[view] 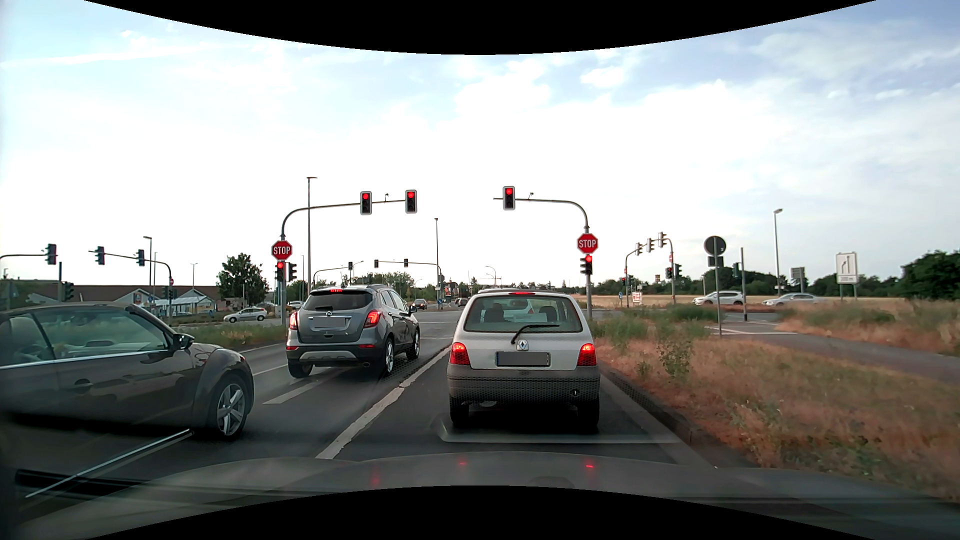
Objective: Follow the waypoints while adhering to traffic rules and regulations
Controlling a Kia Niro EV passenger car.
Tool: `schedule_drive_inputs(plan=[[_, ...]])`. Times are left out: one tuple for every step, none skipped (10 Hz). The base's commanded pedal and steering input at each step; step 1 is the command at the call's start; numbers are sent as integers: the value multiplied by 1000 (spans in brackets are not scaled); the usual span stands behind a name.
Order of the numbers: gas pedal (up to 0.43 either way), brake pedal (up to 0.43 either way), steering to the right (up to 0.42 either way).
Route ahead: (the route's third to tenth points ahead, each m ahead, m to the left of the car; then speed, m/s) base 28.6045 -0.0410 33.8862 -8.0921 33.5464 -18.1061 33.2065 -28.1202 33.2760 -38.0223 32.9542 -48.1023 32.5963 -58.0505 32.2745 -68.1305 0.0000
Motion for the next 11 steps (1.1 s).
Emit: schedule_drive_inputs(plan=[[0, 378, -10], [0, 378, -10], [0, 378, -9], [0, 372, -10], [0, 378, -10], [0, 378, -9], [0, 378, -10], [0, 378, -10], [0, 378, -10], [0, 378, -10], [0, 378, -10]])
